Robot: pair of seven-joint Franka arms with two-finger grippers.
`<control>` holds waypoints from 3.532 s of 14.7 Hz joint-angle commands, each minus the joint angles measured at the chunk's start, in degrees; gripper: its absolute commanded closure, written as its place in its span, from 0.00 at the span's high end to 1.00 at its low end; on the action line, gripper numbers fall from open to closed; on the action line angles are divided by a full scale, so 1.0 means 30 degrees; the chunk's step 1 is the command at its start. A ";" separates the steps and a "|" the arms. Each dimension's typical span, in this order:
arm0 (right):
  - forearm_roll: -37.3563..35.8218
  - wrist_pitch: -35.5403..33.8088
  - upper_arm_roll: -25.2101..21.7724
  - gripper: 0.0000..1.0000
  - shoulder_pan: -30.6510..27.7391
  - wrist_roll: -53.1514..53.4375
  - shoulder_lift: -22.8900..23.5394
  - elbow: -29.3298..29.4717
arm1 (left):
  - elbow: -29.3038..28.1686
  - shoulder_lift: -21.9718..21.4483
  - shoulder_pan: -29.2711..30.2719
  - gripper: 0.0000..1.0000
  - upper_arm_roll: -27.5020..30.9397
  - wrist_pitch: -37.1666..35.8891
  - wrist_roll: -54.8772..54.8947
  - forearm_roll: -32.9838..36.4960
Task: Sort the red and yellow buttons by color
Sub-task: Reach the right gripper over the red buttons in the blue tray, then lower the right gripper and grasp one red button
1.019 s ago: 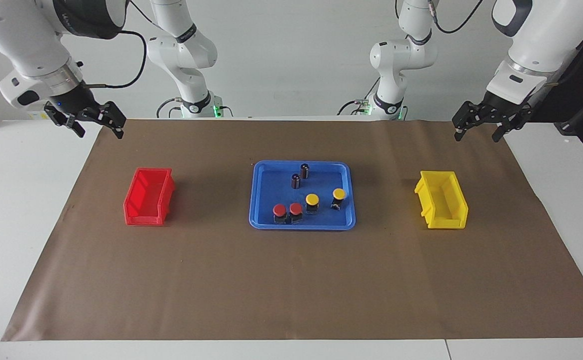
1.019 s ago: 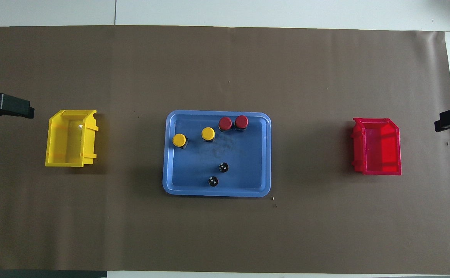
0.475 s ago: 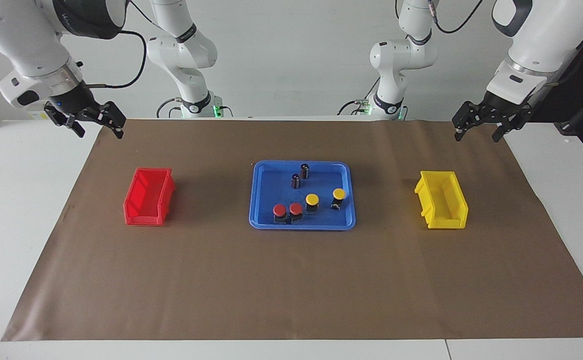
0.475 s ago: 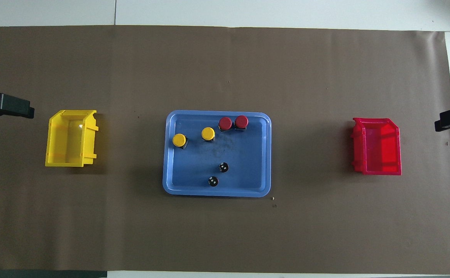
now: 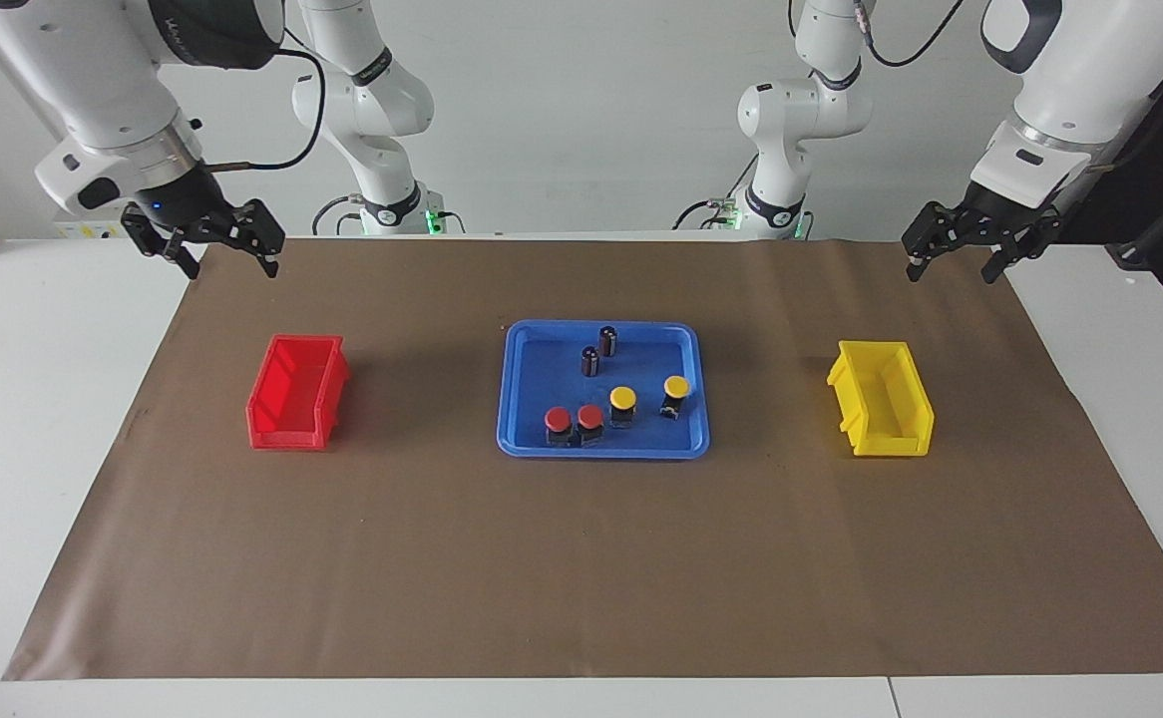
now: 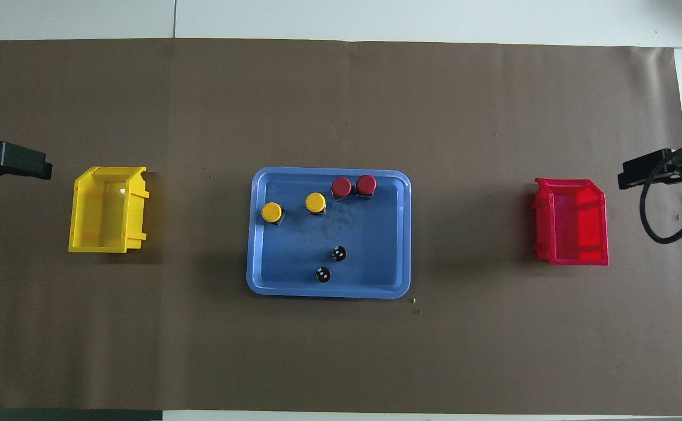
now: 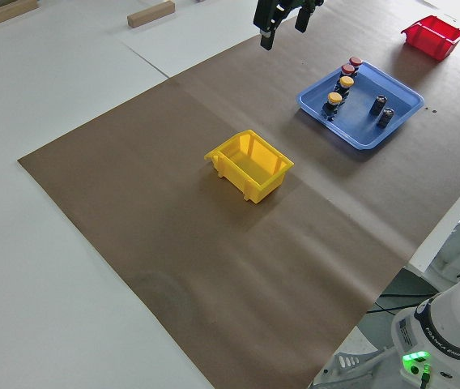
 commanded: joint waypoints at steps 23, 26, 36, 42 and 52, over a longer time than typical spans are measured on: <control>-0.0197 1.2433 0.0273 0.72 0.8637 0.9139 0.7483 -0.2503 | -0.1451 -0.1109 0.0242 1.00 -0.0044 -0.0803 0.0287 -0.0268; -0.0226 1.2698 0.0273 0.70 0.8579 0.9080 0.7365 -0.2827 | -0.1422 -0.1109 0.0475 1.00 -0.0044 -0.0773 0.0257 -0.0268; -0.0490 1.2639 0.0273 0.65 0.8491 0.8934 0.7365 -0.2857 | -0.1451 -0.1109 0.0917 1.00 -0.0044 -0.0598 0.0286 -0.0268; -0.0490 1.3222 0.0273 0.63 0.8520 0.8934 0.7219 -0.3528 | -0.1510 -0.1109 0.0917 1.00 -0.0044 -0.0598 0.0286 -0.0268; -0.1072 1.1595 0.0243 0.17 0.8199 0.8788 0.7102 -0.2278 | -0.3259 -0.1719 0.0537 1.00 -0.0277 0.1679 -0.0267 -0.0413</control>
